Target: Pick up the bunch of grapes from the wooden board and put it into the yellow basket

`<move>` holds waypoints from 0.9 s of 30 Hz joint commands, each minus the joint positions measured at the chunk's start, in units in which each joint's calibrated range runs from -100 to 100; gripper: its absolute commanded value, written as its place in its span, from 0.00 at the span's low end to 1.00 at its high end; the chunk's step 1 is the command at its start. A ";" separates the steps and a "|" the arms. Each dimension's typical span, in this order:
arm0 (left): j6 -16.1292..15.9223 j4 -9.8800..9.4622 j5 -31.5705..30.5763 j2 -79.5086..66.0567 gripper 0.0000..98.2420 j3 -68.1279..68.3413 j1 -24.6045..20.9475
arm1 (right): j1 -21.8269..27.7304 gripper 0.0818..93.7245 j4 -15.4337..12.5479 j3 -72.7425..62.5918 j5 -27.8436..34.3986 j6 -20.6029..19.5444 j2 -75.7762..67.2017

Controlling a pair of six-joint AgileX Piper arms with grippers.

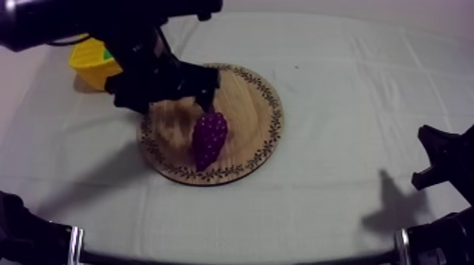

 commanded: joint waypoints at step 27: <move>0.57 1.91 -11.90 29.17 0.92 -10.72 -1.27 | 0.02 0.00 0.01 -0.03 -0.04 0.00 -0.01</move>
